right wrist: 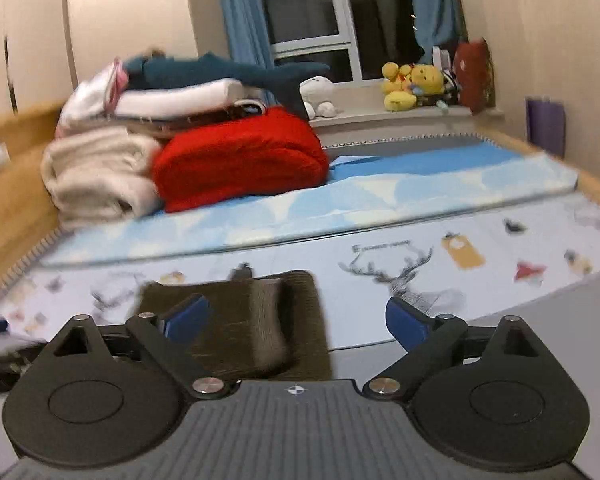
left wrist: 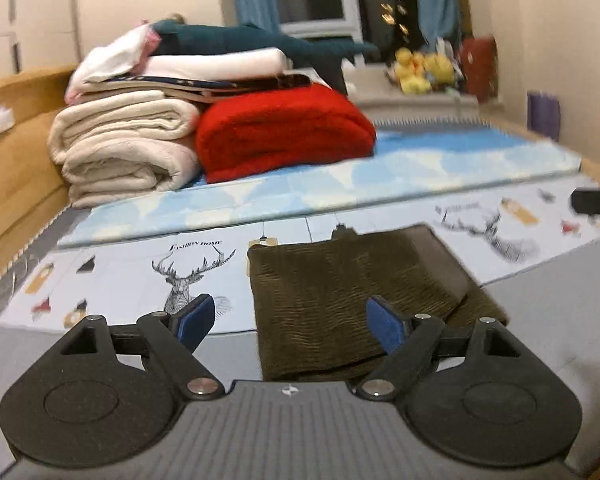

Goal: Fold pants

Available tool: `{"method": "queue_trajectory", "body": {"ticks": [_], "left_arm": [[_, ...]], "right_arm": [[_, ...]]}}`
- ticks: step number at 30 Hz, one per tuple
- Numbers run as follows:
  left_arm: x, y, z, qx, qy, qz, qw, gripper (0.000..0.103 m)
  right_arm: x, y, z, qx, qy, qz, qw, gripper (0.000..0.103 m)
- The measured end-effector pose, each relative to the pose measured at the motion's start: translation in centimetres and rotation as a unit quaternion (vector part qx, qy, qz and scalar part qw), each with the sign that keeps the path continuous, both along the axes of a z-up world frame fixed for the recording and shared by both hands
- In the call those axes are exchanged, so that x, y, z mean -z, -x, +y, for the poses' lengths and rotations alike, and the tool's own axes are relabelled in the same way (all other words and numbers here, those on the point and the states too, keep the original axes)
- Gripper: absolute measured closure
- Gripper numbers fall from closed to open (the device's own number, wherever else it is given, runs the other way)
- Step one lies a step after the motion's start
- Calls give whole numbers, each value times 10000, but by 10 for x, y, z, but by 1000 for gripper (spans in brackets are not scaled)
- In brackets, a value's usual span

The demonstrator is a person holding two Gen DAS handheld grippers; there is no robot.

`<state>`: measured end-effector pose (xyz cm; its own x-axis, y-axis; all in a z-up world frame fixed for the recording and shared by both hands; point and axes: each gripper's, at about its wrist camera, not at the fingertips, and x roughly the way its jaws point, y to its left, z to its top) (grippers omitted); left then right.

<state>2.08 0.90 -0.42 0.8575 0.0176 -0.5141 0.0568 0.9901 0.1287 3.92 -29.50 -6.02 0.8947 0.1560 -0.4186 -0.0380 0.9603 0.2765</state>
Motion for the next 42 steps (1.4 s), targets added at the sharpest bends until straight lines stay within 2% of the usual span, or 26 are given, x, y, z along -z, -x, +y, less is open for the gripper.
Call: {"method": "queue_trajectory", "body": {"ticks": [2,4,5,7,10,13,15,19,21,28,32,36,42], "left_arm": [[1,17,-1,-170,294,47,9994,14],[3,31,-3,-357,510,313,9976,0],[5,36,-2,-410,715,461,9955,1],[8,40,-5,-448,861,750,9924,1],[12,44,-12,-371,680,949,9925,1],[25,45,-13,-324,544,865,9942,1],[36,39,-11,-466,459,1019,9926,1],[42,28,-3,-643,495,1057,9911,1],[45,21,0,-696,672,1114,9890,1],[46,5,-11,-760,706,1206,9873,1],[46,6,-9,-772,781,1117,9877,1],[54,2,-7,-748,747,1276,9862,1],[57,1,-14,-544,654,1272,9882,1]], "right_arm": [[-1,11,8,-143,-41,-102,9998,7],[0,18,18,-181,208,-239,9993,7],[4,20,22,-160,317,-277,9990,6],[14,23,29,-133,449,-153,9988,6],[23,24,40,-170,535,212,9982,6],[14,33,52,-361,664,94,9971,5],[13,40,55,-392,630,68,9972,3],[28,36,55,-344,383,438,9977,3],[33,34,57,-354,426,510,9972,3],[30,31,64,-429,564,573,9958,3],[37,32,72,-547,954,555,9924,3],[43,31,78,-674,1206,583,9887,3],[43,26,75,-641,1121,669,9894,3]]}}
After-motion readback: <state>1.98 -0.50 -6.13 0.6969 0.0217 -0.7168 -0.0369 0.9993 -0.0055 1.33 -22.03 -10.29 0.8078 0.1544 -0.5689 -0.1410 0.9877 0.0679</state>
